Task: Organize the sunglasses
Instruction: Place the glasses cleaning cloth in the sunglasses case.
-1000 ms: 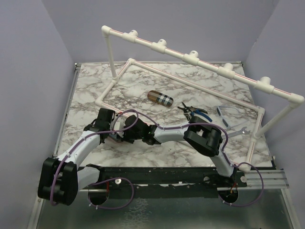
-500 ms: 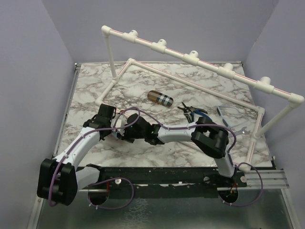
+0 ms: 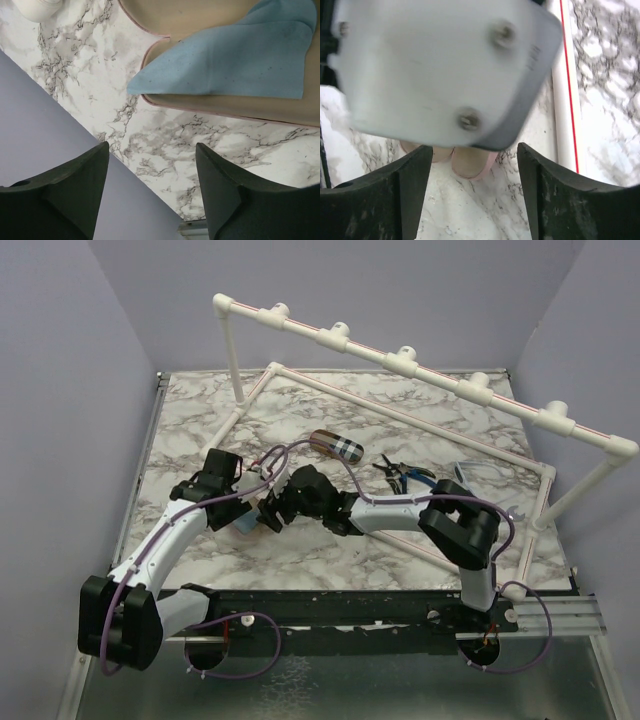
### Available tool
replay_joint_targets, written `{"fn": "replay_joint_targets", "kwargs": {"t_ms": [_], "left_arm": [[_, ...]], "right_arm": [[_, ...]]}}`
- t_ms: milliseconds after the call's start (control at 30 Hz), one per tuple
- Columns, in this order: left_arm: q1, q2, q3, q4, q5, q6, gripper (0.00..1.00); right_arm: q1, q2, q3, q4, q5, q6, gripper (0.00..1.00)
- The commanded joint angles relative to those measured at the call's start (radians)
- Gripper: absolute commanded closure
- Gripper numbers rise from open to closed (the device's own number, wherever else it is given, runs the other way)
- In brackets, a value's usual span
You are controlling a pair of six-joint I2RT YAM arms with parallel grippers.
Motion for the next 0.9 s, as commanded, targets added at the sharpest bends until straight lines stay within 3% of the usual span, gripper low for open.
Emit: {"fn": "replay_joint_targets", "kwargs": {"t_ms": [0,133,433,733,867], "left_arm": [[-0.003,-0.002,0.023,-0.038,0.008,-0.027,0.27],[-0.003,-0.001,0.038,-0.036,0.013,-0.048,0.26],[-0.003,-0.007,0.089,-0.058,0.037,-0.106,0.27],[0.004,-0.002,0.117,-0.093,0.188,-0.13,0.27],[0.016,0.006,0.127,-0.094,0.289,-0.124,0.27]], "right_arm": [[-0.017,0.038,0.022,0.021,0.104,0.169,0.26],[-0.017,0.057,0.022,0.023,0.084,0.208,0.3],[-0.021,0.111,0.057,-0.029,0.083,0.213,0.55],[-0.03,0.091,0.042,-0.048,0.052,0.137,0.76],[-0.041,0.06,0.009,-0.032,-0.024,0.063,0.79]]}}
